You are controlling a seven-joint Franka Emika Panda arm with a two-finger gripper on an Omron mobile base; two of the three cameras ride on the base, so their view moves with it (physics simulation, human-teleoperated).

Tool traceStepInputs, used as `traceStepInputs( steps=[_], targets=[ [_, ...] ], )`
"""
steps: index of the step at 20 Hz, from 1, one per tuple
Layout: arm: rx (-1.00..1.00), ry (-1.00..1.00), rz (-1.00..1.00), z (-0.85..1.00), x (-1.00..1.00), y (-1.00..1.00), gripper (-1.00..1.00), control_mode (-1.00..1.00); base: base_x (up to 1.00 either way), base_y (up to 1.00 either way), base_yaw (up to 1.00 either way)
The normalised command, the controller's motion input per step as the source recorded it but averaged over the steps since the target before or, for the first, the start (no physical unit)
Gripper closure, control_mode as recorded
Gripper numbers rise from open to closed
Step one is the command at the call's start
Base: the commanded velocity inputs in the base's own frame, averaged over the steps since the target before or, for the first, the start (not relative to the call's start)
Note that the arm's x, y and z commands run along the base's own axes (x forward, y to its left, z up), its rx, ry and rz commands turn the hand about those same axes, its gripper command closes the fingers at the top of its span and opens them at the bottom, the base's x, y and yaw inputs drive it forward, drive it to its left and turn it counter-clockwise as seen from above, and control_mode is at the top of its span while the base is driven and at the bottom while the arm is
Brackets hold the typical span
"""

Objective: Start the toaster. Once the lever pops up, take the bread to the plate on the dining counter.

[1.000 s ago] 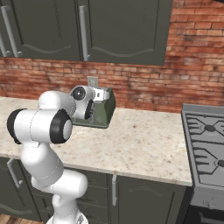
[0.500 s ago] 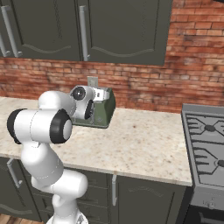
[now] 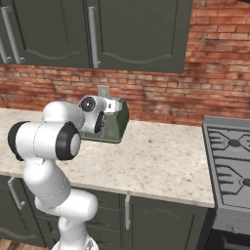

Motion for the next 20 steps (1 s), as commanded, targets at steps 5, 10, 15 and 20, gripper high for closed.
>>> traceStepInputs(
  steps=[5,10,15,20],
  targets=[
    [0.0,0.0,0.0,0.0,0.0,0.0,-1.0,-1.0,0.0,0.0,0.0],
    [0.0,0.0,0.0,0.0,0.0,0.0,-1.0,-1.0,0.0,0.0,0.0],
    [0.0,0.0,0.0,0.0,0.0,0.0,-1.0,-1.0,0.0,0.0,0.0],
    [0.0,0.0,0.0,0.0,0.0,0.0,-1.0,-1.0,0.0,0.0,0.0]
  ],
)
